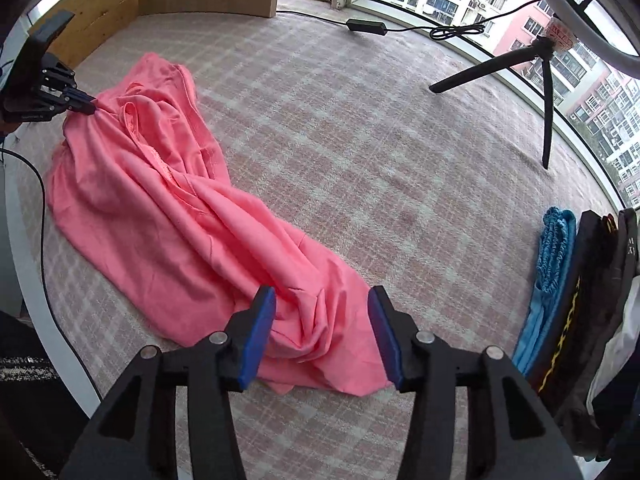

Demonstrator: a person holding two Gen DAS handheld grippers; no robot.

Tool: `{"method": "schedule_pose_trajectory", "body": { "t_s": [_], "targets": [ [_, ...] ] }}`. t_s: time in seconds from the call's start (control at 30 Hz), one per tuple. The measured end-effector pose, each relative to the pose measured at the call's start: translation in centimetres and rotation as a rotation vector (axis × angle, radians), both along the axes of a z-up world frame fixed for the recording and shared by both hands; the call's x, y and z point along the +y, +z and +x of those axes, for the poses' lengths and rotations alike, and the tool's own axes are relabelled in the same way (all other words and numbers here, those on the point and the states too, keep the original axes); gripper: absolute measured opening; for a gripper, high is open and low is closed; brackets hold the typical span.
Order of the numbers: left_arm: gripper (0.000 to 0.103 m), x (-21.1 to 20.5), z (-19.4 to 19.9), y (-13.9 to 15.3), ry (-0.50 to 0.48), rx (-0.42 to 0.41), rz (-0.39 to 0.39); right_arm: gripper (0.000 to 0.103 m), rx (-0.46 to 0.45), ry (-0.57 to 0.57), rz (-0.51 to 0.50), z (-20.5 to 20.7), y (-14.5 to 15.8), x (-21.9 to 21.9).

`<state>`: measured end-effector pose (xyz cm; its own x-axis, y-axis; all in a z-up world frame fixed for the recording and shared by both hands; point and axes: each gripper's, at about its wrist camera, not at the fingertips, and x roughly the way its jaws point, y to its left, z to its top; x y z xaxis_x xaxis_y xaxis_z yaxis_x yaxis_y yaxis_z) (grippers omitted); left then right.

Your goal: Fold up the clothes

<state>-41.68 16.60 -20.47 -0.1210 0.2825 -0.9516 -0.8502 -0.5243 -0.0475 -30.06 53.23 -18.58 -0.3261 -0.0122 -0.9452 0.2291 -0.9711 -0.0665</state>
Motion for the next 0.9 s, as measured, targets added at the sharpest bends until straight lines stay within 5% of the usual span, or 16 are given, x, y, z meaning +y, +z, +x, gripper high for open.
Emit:
{"method": "schedule_pose_trajectory", "body": {
  "t_s": [0.17, 0.2, 0.23, 0.37, 0.53, 0.73, 0.9],
  "targets": [
    [0.002, -1.6, 1.5, 3.5, 0.042, 0.049, 0.069, 0.053, -0.029, 0.1, -0.067, -2.1, -1.5, -1.4],
    [0.002, -1.8, 1.9, 4.0, 0.049, 0.062, 0.075, 0.045, -0.064, 0.083, -0.085, -2.5, -2.3, -1.6],
    [0.002, -2.2, 2.1, 4.5, 0.059, 0.083, 0.079, 0.005, -0.099, 0.053, -0.099, -3.0, -3.0, -1.7],
    [0.001, -3.2, 2.6, 8.2, 0.107, 0.198, 0.117, 0.002, 0.011, -0.061, -0.181, -2.9, -0.1, -1.2],
    [0.001, -5.6, 2.5, 17.9, 0.188, 0.421, 0.24, 0.002, 0.359, -0.222, -0.232, -0.3, 12.7, -0.1],
    [0.001, -8.6, 6.1, 31.5, 0.222, 0.741, 0.367, 0.002, 0.768, -0.233, -0.167, 4.1, 29.8, -3.5],
    [0.001, -11.4, 10.7, 39.6, 0.256, 0.938, 0.445, 0.002, 0.985, -0.234, -0.079, 10.5, 39.0, -7.6]
  ]
}}
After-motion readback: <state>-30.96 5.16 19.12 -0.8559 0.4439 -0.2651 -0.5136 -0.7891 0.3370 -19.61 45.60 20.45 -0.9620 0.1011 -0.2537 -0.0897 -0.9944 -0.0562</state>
